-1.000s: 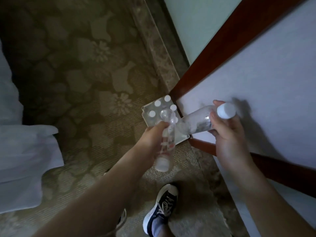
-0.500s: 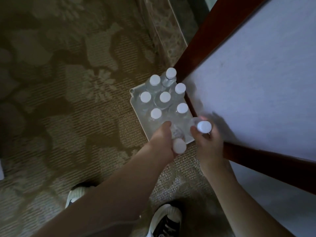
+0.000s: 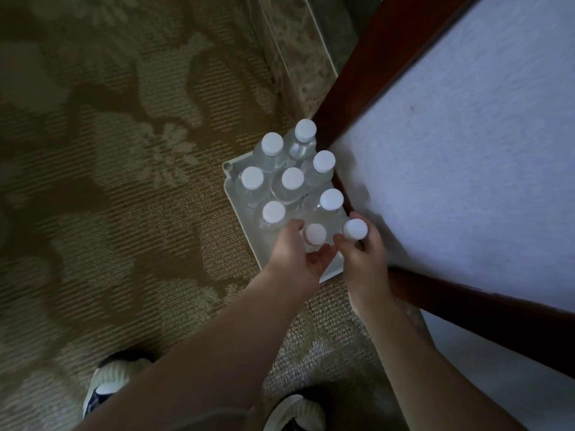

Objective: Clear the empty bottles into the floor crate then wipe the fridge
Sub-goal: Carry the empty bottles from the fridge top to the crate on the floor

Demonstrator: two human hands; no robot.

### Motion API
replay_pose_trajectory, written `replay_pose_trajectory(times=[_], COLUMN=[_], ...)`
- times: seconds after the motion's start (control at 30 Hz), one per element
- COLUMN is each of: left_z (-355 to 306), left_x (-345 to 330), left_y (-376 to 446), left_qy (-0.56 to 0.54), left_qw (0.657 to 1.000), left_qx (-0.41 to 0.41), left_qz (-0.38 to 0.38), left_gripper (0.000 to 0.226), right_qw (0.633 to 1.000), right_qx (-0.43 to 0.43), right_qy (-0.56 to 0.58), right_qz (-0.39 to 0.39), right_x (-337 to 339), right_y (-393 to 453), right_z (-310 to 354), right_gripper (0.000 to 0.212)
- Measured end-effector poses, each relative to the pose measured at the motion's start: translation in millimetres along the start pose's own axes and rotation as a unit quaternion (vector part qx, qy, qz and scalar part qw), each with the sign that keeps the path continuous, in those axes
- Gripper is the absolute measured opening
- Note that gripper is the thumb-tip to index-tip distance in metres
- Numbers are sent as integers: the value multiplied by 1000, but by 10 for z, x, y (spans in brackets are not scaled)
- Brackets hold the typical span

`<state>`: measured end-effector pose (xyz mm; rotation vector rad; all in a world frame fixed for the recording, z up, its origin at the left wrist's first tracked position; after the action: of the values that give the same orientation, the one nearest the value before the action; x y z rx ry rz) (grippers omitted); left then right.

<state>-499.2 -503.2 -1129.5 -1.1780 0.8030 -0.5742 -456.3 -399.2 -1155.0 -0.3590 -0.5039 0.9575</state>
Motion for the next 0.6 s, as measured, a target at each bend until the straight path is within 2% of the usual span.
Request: replay_pose_trajectory(times=[0.07, 0.17, 0.33, 0.47, 0.6], left_z=[4, -4, 26, 71, 91], left_x=[25, 75, 121, 191, 216], left_y=[0, -33, -264, -381, -538], left_qy=[20, 31, 85, 128, 163], left_qw=[1000, 999, 996, 990, 983], left_qx=[10, 18, 20, 21, -11], left_qz=[-10, -18, -29, -63, -87], left_gripper=[33, 35, 31, 33, 41], right_qw=[1000, 998, 996, 994, 993], right_qx=[-27, -59, -88, -105, -108], right_qy=[10, 16, 24, 32, 35], right_qz=[3, 12, 13, 0, -14], right_x=[-15, -15, 26, 110, 209], right_y=[17, 6, -92, -239, -419], right_z=[-13, -13, 78, 260, 471], right_gripper=[43, 58, 80, 86, 80])
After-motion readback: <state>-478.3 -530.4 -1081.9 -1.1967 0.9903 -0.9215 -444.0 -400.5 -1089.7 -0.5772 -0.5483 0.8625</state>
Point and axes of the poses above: each hand's wrist, its own y-axis towards the middle knuckle, its own x-axis out of the back of the hand, z = x × y, the point moved 2 cm from there along y, towards the middle knuckle, and after that the axes turned 5 degrees about x, right-handed, at the moved point
